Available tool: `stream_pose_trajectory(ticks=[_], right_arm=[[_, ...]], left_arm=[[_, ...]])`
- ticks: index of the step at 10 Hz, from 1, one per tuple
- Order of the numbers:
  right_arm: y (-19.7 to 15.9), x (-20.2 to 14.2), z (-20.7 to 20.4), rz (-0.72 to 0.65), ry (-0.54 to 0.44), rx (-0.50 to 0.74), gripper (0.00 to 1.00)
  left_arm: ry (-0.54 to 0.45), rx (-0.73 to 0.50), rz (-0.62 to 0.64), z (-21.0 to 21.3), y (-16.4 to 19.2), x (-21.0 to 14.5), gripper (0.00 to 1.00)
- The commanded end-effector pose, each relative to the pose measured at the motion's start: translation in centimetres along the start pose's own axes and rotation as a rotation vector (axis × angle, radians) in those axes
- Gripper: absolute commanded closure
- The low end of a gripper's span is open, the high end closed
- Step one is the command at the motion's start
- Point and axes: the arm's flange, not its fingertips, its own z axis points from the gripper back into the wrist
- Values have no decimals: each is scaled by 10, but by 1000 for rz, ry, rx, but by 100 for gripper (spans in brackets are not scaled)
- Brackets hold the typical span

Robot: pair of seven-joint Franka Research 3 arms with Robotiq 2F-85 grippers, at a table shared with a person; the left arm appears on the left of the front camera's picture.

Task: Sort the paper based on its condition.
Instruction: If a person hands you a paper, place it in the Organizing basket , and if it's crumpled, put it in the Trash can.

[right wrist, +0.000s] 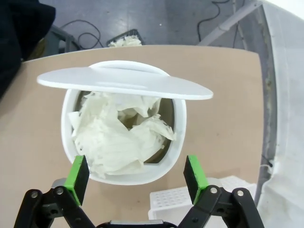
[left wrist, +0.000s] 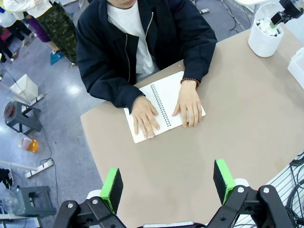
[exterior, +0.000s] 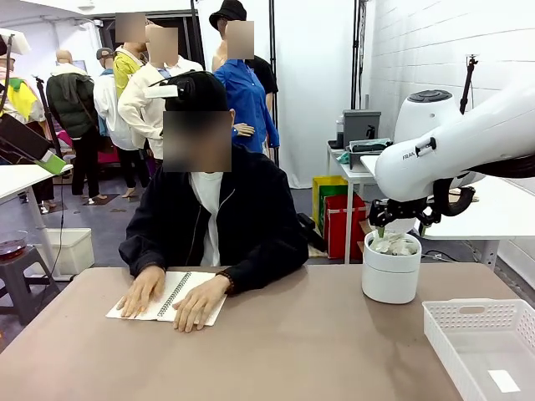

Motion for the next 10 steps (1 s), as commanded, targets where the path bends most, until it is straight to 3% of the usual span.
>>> stream_pose_trajectory(ticks=[1,6,10], right_arm=[[5,8,-14,-53,19,-52,0],[6,17,-54,-56,109,-117,0],[13,3,-30,-6,88,-35,0]], left_arm=[[2,10,1,0,1,0,0],[2,10,1,0,1,0,0],[2,10,1,0,1,0,0]])
